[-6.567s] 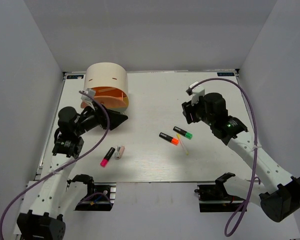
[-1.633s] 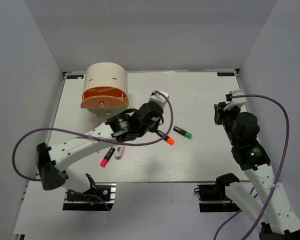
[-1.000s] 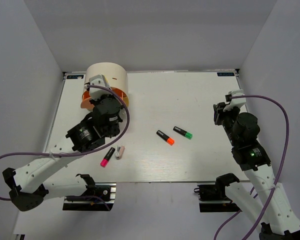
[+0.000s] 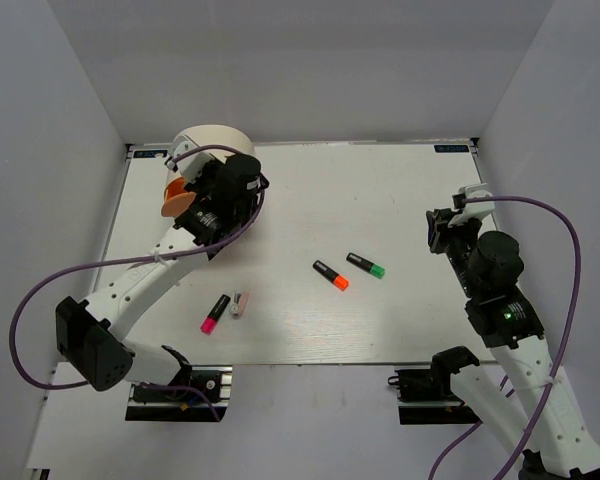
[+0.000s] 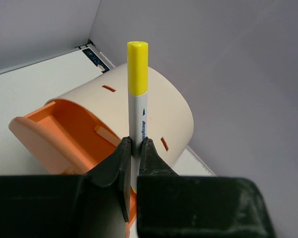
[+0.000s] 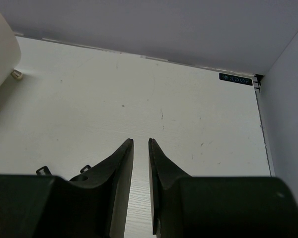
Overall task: Sort the stationery into containers
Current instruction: Place the pen in the storage box.
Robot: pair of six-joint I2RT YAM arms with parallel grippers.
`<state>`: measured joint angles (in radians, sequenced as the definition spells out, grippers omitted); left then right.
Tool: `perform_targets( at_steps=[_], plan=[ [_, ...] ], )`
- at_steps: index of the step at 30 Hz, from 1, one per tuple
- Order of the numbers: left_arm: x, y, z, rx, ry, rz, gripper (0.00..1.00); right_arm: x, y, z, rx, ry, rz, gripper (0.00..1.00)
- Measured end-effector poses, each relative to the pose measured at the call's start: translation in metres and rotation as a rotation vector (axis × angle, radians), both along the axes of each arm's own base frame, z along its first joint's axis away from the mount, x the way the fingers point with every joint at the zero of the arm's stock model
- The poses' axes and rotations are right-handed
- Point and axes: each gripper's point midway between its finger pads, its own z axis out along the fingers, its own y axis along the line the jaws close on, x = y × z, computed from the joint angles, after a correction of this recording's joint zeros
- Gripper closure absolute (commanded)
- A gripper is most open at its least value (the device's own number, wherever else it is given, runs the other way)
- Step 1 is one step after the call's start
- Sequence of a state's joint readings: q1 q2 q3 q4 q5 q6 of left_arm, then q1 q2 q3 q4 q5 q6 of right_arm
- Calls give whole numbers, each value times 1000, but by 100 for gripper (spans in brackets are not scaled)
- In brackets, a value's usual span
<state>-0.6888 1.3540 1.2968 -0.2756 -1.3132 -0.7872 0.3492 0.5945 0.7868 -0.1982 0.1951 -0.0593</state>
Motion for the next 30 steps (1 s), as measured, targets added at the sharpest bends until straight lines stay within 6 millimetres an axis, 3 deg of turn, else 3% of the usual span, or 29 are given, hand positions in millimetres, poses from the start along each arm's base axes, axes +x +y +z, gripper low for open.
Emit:
perform_targets(
  at_steps=[14,18,21,25,30],
  plan=[
    [32,4,-56,-26,98,5,100,-1,2,-4,-1,2,8,75],
    [32,5,-61,-37,109,3,88,-1,3,-4,-1,2,13,75],
    [31,5,-64,-45,115,2,71,-1,4,-4,-1,1,15,75],
    [31,4,-69,-52,125,-7,57,-2,5,-3,1,-4,19,75],
    [30,3,-72,-54,133,-12,52,-2,5,-1,3,-10,19,75]
  ],
)
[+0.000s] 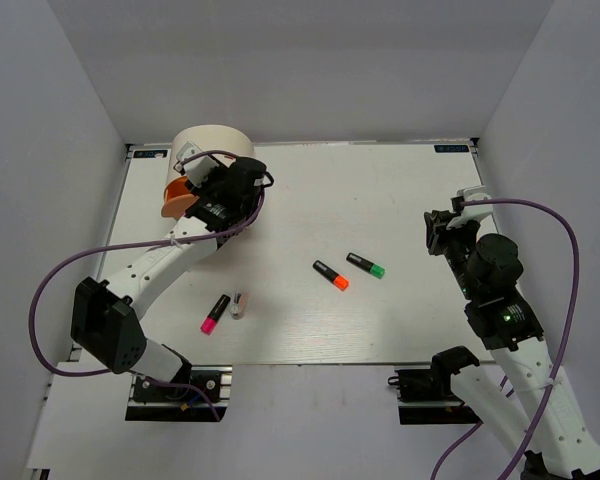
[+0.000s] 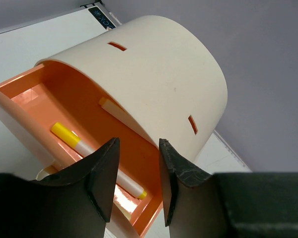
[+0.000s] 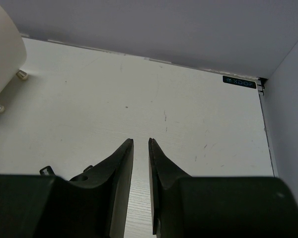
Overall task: Sort the stationery into containers
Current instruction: Place the pen in the storage box.
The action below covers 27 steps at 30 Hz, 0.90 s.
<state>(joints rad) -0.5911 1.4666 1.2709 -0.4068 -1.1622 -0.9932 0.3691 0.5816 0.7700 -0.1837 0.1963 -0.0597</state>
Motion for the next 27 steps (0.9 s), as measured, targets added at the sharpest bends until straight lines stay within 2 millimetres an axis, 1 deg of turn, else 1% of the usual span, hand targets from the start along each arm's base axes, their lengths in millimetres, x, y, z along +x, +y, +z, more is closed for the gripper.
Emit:
perform_targets(
  at_steps=[11,14,17,18,19,20,21,22,24,26,27],
  plan=[
    [0,-2,5,17,19,-29,47,0,1,0,0,-1,2,75],
    [1,-5,17,41,19,-66,47,0,1,0,0,-1,2,75],
    [-1,-6,34,65,5,-112,47,0,1,0,-1,0,3,75],
    [-3,-6,42,75,-2,-136,54,0,1,0,-1,0,3,75],
    [-5,-7,50,79,-14,-153,65,0,1,0,-1,1,3,75],
    [-7,-7,57,86,-21,-180,77,0,1,-1,-2,2,3,75],
    [-10,-9,66,98,-28,-215,92,0,1,-1,-2,1,3,75],
    [-14,-9,73,100,-41,-243,94,0,1,-1,-3,2,4,75],
    [-23,-11,81,121,-47,-321,94,0,1,-1,-3,1,4,75],
    [-34,-12,80,144,-33,-387,93,0,2,-1,-4,1,4,75],
    [-40,-14,77,156,-17,-424,90,0,2,-1,-4,2,5,75]
  ],
)
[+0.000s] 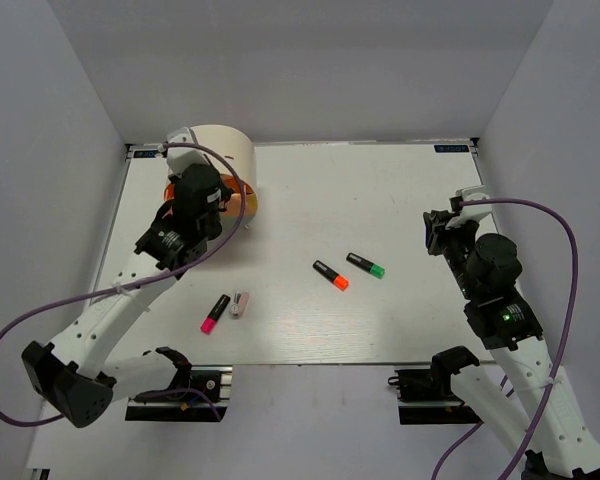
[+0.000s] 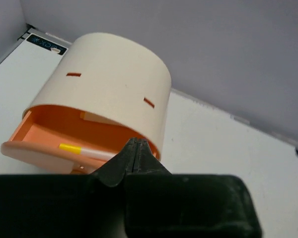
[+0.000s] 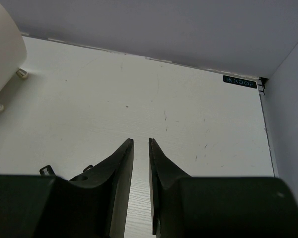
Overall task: Sort the stationery into containers
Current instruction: Place the pen in the storage box, then close the drawer in the storage box.
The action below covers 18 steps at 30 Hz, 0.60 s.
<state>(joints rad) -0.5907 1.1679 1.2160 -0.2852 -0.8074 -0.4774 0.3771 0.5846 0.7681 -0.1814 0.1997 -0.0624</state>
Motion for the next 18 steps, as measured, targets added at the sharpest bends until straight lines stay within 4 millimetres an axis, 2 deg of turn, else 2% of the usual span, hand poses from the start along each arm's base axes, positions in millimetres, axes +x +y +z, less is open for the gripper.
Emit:
perform_targets(
  at_steps=[1,3,4,6,7,11,13,15,18],
  plan=[
    [-4,-3,-4,12,16,-34,82,0,0,0,0,0,1,75],
    [-12,-8,-18,46,71,-101,71,0,1,0,-1,1,3,75],
    [-15,-12,-29,63,110,-141,62,0,1,-1,-1,3,3,75],
    [-22,-19,-49,92,184,-202,55,1,2,-2,-2,6,5,75],
    [-25,-22,-59,105,219,-228,48,1,2,-2,-3,8,5,75],
    [-42,-24,-97,142,326,-307,40,2,2,-6,-6,14,5,74],
    [-52,-20,-112,155,357,-328,40,2,2,-8,-7,18,5,74],
    [-55,-15,-118,163,373,-333,38,2,2,-8,-8,18,5,74],
    [-49,-8,-121,167,382,-313,37,3,3,-8,-8,19,5,74]
  ],
)
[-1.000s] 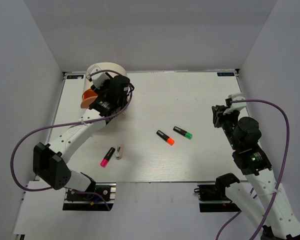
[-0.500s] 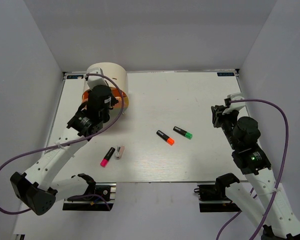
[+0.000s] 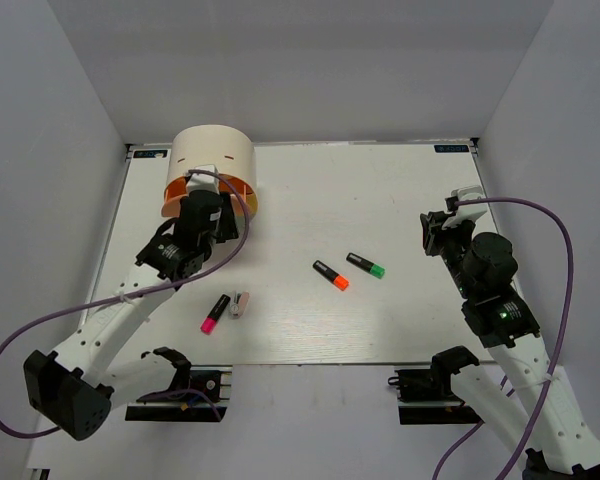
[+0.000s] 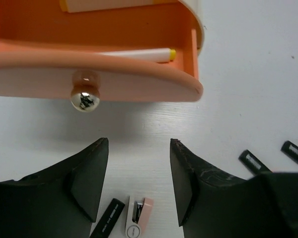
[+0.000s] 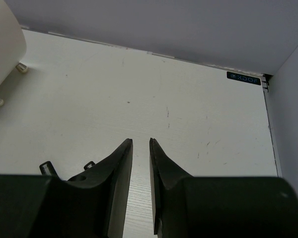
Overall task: Sort the stationery into containers
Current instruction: Close the drawer in the storage box.
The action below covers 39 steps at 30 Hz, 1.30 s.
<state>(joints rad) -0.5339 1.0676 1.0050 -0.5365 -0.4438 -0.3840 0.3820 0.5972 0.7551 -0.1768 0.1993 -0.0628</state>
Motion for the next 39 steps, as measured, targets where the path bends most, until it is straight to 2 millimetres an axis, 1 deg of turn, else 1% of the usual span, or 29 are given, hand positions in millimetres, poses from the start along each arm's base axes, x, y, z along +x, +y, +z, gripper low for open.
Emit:
perform_targets(
  at_steps=[4,6,10,12,18,24,32,39],
  plan=[
    [14,12,-7,14,9,46,36,0,0,0,-1,-1,0,74],
    [21,17,-14,25,23,66,33,0,0,0,-1,-1,0,74],
    [29,28,-28,51,59,103,33,0,0,0,-4,-2,1,74],
    [32,33,-30,59,65,117,33,0,0,0,-4,-2,1,74],
    [44,46,-26,61,35,158,33,-1,1,1,-8,-5,6,74],
    [59,52,-18,51,-17,177,33,-1,1,0,-12,-5,6,74],
    [76,56,-28,50,-19,197,33,0,1,-5,-21,0,5,74],
    [84,59,-23,31,-47,200,33,1,2,-4,-22,-6,7,74]
  ],
)
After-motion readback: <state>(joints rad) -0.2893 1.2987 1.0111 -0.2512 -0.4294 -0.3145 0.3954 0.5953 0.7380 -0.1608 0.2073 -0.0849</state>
